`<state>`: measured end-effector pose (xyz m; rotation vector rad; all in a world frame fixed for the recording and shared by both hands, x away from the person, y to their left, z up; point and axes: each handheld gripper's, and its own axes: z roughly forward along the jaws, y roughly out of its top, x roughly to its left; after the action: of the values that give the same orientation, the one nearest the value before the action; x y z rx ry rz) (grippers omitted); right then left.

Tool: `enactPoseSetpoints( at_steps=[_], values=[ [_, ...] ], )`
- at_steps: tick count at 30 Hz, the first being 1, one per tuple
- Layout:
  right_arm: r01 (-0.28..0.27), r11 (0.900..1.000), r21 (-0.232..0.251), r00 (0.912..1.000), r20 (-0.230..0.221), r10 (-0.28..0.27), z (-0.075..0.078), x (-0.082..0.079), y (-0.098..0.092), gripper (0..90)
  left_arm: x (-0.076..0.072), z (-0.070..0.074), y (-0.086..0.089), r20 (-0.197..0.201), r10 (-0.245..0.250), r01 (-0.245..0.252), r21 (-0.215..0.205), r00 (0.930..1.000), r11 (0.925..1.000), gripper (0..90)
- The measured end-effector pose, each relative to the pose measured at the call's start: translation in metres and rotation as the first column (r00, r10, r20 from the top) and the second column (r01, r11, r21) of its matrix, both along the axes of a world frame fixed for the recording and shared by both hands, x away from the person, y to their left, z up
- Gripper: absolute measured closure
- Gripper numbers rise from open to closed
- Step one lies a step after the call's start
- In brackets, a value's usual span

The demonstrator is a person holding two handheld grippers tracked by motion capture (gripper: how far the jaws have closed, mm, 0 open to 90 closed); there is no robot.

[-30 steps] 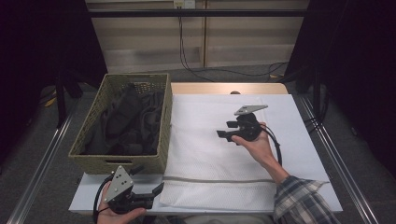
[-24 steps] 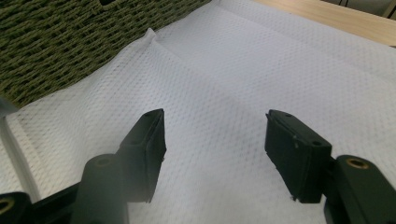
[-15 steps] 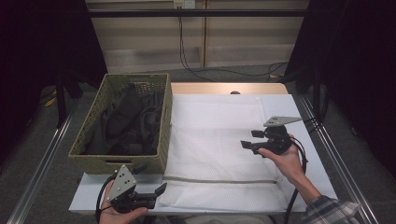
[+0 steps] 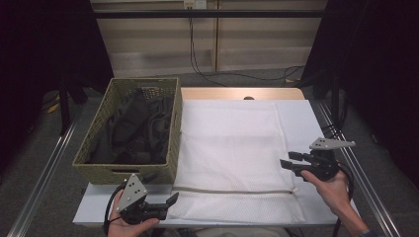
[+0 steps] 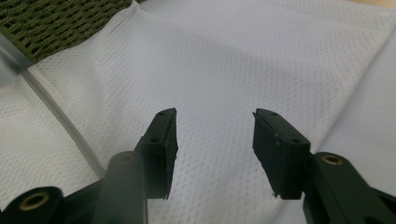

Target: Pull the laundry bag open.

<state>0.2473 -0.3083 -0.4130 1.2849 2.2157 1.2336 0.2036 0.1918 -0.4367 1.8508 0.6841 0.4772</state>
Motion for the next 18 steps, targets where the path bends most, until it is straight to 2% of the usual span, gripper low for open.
enactPoseSetpoints(
  at_steps=[6,9,11,13,16,18],
  values=[
    [0.028,1.0,-0.013,0.9992,-0.03,-0.028,-0.002,-0.019,-0.014,58.8,0.002,-0.001,0.0,-0.005,-0.002,0.002,0.002,1.0,1.0,11.9],
    [0.031,0.999,0.012,0.9991,-0.029,-0.031,-0.005,-0.028,-0.019,63.3,0.001,0.0,-0.002,0.002,-0.011,0.011,0.0,0.9999,0.9999,12.1],
    [0.033,0.999,-0.016,0.9991,-0.027,-0.033,-0.005,-0.036,-0.019,65.0,0.0,0.001,-0.004,0.009,-0.024,0.025,-0.002,0.9997,0.9997,12.2],
    [0.042,0.999,-0.017,0.9989,-0.02,-0.042,-0.006,-0.045,-0.021,65.7,-0.002,0.001,-0.006,0.004,-0.027,0.027,0.007,0.9996,0.9996,12.5],
    [0.054,0.998,-0.02,0.9979,-0.034,-0.055,-0.011,-0.054,-0.025,67.4,-0.001,0.001,-0.007,0.004,-0.028,0.028,0.018,0.9996,0.9995,12.5],
    [0.063,0.997,-0.034,0.9965,-0.053,-0.065,-0.017,-0.059,-0.027,69.3,-0.002,0.001,-0.009,0.007,-0.026,0.026,0.007,0.9996,0.9996,12.5]
  ],
)
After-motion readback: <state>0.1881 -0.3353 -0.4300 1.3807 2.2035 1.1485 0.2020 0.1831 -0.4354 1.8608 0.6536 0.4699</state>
